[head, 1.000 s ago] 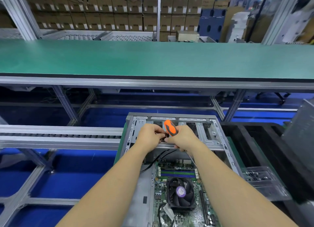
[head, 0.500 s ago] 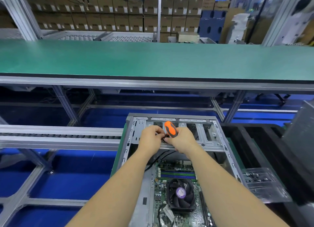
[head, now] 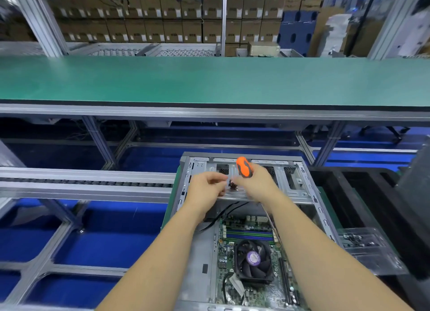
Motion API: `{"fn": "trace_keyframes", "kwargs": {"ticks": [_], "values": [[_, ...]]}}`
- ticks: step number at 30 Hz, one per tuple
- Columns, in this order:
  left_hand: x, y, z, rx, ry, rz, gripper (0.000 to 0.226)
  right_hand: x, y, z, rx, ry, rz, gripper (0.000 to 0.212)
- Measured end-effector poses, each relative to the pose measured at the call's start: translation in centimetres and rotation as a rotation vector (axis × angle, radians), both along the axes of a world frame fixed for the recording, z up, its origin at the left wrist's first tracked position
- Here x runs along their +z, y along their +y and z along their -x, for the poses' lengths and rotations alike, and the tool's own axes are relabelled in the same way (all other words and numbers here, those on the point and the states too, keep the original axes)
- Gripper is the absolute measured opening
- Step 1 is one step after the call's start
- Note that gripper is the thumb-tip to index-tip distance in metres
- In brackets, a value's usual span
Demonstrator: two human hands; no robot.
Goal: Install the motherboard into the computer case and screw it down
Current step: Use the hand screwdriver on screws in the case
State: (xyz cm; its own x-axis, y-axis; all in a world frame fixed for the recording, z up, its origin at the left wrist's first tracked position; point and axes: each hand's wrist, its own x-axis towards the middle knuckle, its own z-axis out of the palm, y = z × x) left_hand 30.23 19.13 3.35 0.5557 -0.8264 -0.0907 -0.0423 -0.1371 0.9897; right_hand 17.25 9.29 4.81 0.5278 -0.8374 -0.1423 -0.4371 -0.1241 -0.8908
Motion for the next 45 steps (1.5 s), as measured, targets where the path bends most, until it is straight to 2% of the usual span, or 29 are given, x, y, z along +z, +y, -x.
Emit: {"fn": "trace_keyframes", "kwargs": {"ticks": [3, 8, 10, 19, 22, 32, 45], "values": [[-0.3, 0.9, 0.6, -0.121, 0.010, -0.061, 0.011, 3.8, 0.0, -0.1, -0.036, -0.058, 0.014, 0.006], [-0.9, 2.0, 1.6, -0.128, 0.199, -0.081, 0.011, 12.1, 0.4, 1.3, 0.008, -0.273, 0.120, 0.005], [-1.3, 2.4, 2.0, -0.145, 0.199, -0.108, 0.013, 14.5, 0.5, 2.2, 0.023, -0.289, 0.219, 0.010], [-5.7, 4.7, 2.0, 0.046, 0.299, -0.259, 0.011, 15.1, 1.3, 4.0, -0.127, -0.264, 0.456, 0.026], [-6.6, 4.7, 1.7, 0.043, 0.202, -0.316, 0.008, 14.7, 1.3, 4.1, -0.179, -0.266, 0.523, 0.025], [-7.7, 4.2, 2.6, -0.089, -0.413, -0.417, 0.009, 13.0, 2.3, 4.3, -0.231, -0.289, 0.502, 0.026], [-8.0, 3.8, 2.7, -0.064, -0.436, -0.396, 0.019, 12.0, 2.6, 4.6, -0.274, -0.308, 0.501, 0.024]]}}
